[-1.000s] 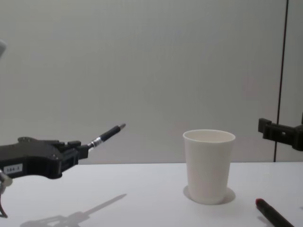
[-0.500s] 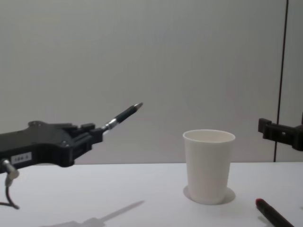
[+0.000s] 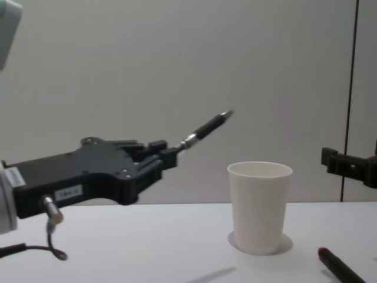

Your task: Place the pen into the pen holder.

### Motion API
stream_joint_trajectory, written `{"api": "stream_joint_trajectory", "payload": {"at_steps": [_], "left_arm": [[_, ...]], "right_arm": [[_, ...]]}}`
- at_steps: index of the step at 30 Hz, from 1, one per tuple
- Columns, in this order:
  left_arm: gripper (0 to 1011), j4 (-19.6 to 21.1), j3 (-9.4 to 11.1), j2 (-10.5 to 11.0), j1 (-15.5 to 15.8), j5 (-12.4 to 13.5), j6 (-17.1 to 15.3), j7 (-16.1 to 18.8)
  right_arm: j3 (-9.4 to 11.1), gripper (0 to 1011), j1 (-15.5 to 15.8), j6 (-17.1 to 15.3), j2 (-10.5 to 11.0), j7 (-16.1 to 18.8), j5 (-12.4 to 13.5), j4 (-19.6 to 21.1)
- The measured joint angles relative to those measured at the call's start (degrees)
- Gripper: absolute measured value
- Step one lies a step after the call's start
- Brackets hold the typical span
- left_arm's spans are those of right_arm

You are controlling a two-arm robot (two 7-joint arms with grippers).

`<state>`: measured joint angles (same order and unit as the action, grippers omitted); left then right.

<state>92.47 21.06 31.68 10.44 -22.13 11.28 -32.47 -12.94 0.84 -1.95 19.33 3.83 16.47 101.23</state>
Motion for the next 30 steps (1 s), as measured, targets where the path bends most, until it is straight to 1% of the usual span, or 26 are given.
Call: {"api": "stream_joint_trajectory", "payload": {"at_steps": [4, 14, 22, 30], "left_arm": [[150, -0.11, 0.78, -0.96, 0.18, 0.83, 1.77, -1.35], [150, -0.18, 2.2, -2.51, 0.22, 1.81, 5.16, -3.25], [150, -0.23, 2.87, -3.24, 0.11, 1.85, 7.28, -4.19], [150, -0.31, 3.4, -3.92, -0.15, 1.09, 9.48, -4.47]], "right_arm": [[0.0, 1001, 0.0, 0.0, 0.0, 0.0, 0.0, 0.0], [0.0, 1002, 0.0, 0.0, 0.0, 0.0, 0.0, 0.0], [0.0, 1002, 0.0, 0.0, 0.0, 0.0, 0.0, 0.0], [0.0, 1002, 0.0, 0.0, 0.0, 0.0, 0.0, 0.0]]}}
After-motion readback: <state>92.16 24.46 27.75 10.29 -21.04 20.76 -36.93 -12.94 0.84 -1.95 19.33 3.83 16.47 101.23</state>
